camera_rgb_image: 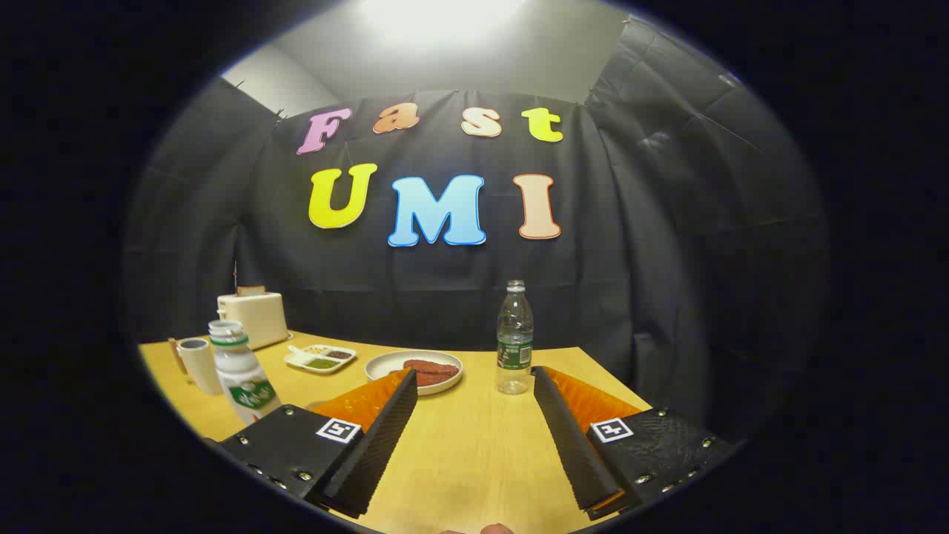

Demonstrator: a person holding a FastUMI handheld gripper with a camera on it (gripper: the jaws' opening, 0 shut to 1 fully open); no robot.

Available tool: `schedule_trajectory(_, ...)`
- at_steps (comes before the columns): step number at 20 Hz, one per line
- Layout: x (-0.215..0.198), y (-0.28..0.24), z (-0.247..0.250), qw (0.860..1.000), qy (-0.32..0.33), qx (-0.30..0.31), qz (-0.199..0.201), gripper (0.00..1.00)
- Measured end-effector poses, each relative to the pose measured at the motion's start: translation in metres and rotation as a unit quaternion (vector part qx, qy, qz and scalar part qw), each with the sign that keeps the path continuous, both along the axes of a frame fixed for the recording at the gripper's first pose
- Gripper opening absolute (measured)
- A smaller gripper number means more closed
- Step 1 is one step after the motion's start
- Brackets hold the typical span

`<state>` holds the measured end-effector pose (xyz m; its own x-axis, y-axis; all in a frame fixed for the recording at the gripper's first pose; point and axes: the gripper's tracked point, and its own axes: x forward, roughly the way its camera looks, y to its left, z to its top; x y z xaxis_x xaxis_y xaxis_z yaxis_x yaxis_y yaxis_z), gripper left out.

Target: Take the bottle from table, then pour the juice into the cup, finally place the bottle on the coaster

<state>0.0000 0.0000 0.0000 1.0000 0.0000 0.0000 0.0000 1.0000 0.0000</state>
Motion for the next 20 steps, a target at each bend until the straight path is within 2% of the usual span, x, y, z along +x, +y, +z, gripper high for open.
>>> schedule_trajectory(3,-0.019,0.02,0.018,1.0,0.002,0.019,0.0,0.97)
schedule_trajectory(12,-0.062,0.066,0.028,1.0,-0.018,0.0,-0.022,0.97)
schedule_trajectory(15,-0.065,0.083,0.017,1.0,-0.005,-0.006,-0.019,0.97)
schedule_trajectory(20,-0.073,0.133,-0.013,1.0,0.005,0.011,0.013,0.97)
